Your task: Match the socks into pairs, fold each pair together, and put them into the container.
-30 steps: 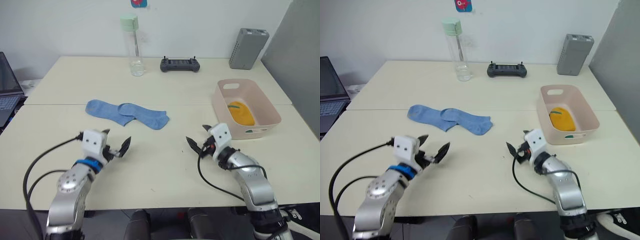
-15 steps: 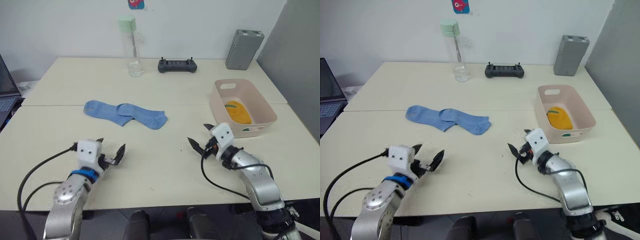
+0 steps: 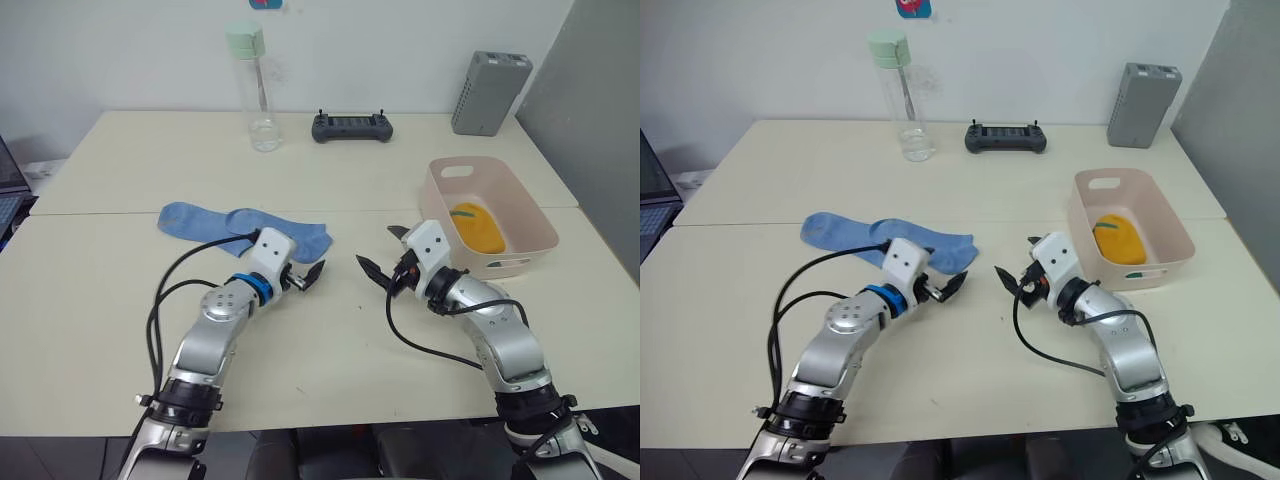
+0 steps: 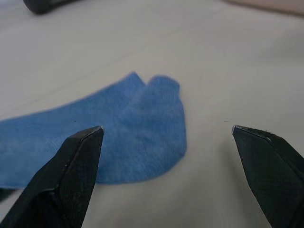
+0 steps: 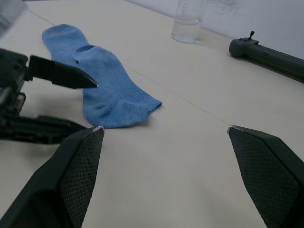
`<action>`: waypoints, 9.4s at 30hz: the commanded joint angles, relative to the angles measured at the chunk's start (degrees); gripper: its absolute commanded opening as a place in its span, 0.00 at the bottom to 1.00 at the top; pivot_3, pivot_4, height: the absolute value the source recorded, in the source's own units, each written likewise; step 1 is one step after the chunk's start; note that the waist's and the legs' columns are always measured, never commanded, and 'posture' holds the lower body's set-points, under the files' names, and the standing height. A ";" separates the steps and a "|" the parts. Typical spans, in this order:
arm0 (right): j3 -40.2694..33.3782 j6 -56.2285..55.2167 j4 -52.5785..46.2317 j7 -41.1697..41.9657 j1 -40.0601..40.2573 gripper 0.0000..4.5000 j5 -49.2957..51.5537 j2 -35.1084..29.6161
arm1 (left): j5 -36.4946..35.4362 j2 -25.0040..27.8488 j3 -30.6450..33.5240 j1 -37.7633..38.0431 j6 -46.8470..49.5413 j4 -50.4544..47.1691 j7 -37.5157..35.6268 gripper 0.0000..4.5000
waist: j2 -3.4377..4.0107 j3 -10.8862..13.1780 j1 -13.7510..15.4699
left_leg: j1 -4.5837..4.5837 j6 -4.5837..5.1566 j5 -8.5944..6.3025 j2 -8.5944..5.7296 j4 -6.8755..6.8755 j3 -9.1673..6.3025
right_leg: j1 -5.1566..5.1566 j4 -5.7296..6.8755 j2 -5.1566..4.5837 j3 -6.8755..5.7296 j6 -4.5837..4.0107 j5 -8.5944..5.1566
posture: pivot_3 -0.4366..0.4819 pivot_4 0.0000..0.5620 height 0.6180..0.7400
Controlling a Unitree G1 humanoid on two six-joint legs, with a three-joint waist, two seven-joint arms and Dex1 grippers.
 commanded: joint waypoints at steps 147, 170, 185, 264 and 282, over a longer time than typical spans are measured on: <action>7.06 3.98 0.52 15.88 -6.17 0.53 9.69 -10.13 | -15.60 20.64 5.95 9.06 1.24 -20.38 -24.83 0.28 | -0.28 0.06 0.21 | -0.36 -0.13 -0.06 -0.03 -0.10 0.34 | -0.71 -0.05 -0.13 0.31 0.00 -0.11 | 0.48 0.27 1.00; 3.70 -2.29 -0.62 21.89 2.38 0.02 9.96 -14.42 | -15.38 19.60 6.71 13.57 -1.88 -17.44 -26.53 0.00 | -0.26 0.05 -0.08 | -0.19 -0.11 -0.05 0.07 -0.12 0.28 | -0.64 0.09 -0.01 0.32 0.12 -0.17 | 0.48 0.27 1.00; 2.76 -3.65 1.07 23.29 8.12 0.02 7.38 -20.75 | -8.79 24.69 7.50 19.46 -8.18 -12.77 -26.73 0.00 | -0.29 0.02 0.24 | 0.00 -0.11 -0.05 0.06 0.04 0.36 | -0.44 0.05 -0.08 0.35 -0.15 -0.31 | 0.48 0.27 1.00; -3.99 13.22 -7.63 7.63 -7.43 1.00 16.74 -10.03 | -5.05 5.73 -1.00 -5.30 1.80 -5.68 -14.77 0.00 | -0.32 0.00 0.94 | -0.14 -0.11 -0.05 0.05 -0.04 0.22 | -0.37 0.03 -0.01 0.20 0.04 -0.02 | 0.48 0.27 1.00; -3.08 11.70 -6.57 7.89 -5.19 1.00 14.91 -12.09 | -9.53 8.39 -0.03 -3.30 11.44 -15.80 -18.27 0.63 | -0.32 0.00 0.18 | -0.12 -0.11 -0.04 0.05 0.06 0.09 | -0.28 0.05 0.02 0.15 0.18 -0.09 | 0.48 0.27 1.00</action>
